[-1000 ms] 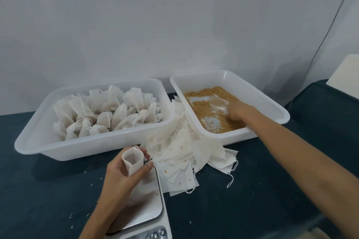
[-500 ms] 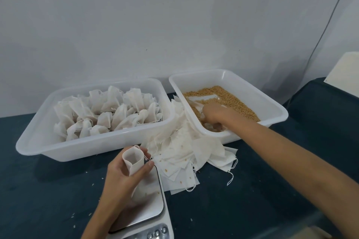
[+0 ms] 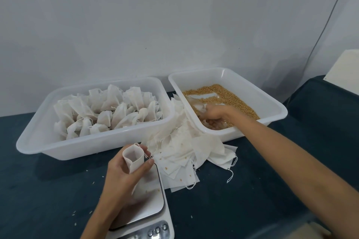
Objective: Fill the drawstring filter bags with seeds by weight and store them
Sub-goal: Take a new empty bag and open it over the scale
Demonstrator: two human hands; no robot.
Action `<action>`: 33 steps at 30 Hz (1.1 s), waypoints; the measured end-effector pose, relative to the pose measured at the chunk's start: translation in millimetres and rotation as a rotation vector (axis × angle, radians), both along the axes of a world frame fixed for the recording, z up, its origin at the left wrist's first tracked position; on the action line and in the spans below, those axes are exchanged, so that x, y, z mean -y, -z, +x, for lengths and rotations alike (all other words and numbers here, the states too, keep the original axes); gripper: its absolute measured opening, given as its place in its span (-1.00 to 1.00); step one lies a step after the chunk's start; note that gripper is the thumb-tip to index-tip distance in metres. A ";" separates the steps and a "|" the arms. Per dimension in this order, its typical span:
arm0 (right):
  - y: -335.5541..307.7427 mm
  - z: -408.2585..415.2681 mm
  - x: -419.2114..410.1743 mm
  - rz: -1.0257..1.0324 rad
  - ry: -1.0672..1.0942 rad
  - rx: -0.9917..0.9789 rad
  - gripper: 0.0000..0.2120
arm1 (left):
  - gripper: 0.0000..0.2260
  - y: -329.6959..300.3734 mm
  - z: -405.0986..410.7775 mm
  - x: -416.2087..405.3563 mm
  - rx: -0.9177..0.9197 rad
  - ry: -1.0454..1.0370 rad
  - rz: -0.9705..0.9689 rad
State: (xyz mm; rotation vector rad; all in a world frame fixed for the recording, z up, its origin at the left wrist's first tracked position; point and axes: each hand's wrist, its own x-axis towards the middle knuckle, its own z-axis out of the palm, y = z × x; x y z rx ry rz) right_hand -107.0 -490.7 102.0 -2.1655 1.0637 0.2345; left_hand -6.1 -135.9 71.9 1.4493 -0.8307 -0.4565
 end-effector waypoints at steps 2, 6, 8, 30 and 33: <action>0.7 -0.8 0.2 0.001 0.020 0.038 -0.82 | -0.83 0.9 0.4 -0.3 0.002 -0.001 0.000; -1.7 -4.2 1.8 -0.083 0.077 0.152 -0.83 | -0.83 1.5 1.6 -1.1 -0.008 -0.004 -0.007; -4.7 -8.0 4.6 -0.188 0.088 0.179 -0.80 | -0.82 1.4 1.2 -0.6 -0.020 0.005 -0.013; -28.8 -44.6 -33.8 -0.496 -0.072 0.467 -0.78 | -0.73 5.0 3.5 1.9 -0.079 0.034 -0.077; -38.8 -42.5 -63.7 -0.439 -0.193 0.550 -0.90 | -0.74 6.7 5.7 0.5 -0.053 -0.033 -0.076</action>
